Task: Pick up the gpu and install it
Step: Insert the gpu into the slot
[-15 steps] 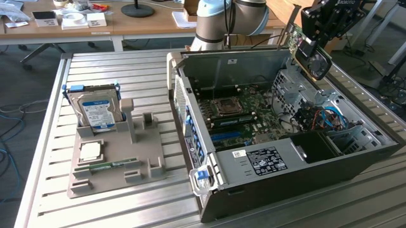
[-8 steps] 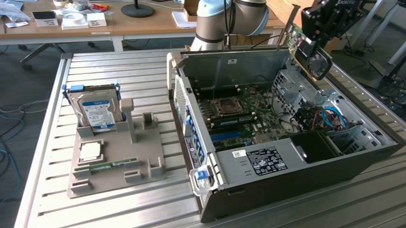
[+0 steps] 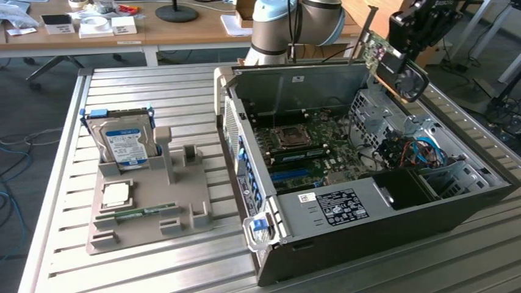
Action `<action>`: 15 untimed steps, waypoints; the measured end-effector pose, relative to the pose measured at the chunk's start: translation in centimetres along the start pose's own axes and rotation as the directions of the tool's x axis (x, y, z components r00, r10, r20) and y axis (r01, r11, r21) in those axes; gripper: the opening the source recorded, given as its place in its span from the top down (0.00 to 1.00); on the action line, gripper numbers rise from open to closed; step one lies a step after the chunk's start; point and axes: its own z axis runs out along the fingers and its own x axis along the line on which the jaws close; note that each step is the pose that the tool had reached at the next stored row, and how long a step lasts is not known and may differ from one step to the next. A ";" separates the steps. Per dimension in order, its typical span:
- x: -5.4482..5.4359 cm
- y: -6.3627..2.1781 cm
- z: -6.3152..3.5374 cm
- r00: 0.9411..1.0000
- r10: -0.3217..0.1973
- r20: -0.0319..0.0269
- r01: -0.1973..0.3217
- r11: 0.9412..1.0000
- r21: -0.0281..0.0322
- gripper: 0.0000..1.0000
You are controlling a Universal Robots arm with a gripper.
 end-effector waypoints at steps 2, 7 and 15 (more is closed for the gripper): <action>0.0 0.00 0.00 0.999 -0.036 -0.002 0.036 0.999 -0.001 0.73; 0.0 0.00 0.01 0.992 -0.126 -0.006 0.126 0.992 -0.004 0.73; 0.0 0.00 0.02 0.963 -0.269 -0.013 0.268 0.963 -0.010 0.73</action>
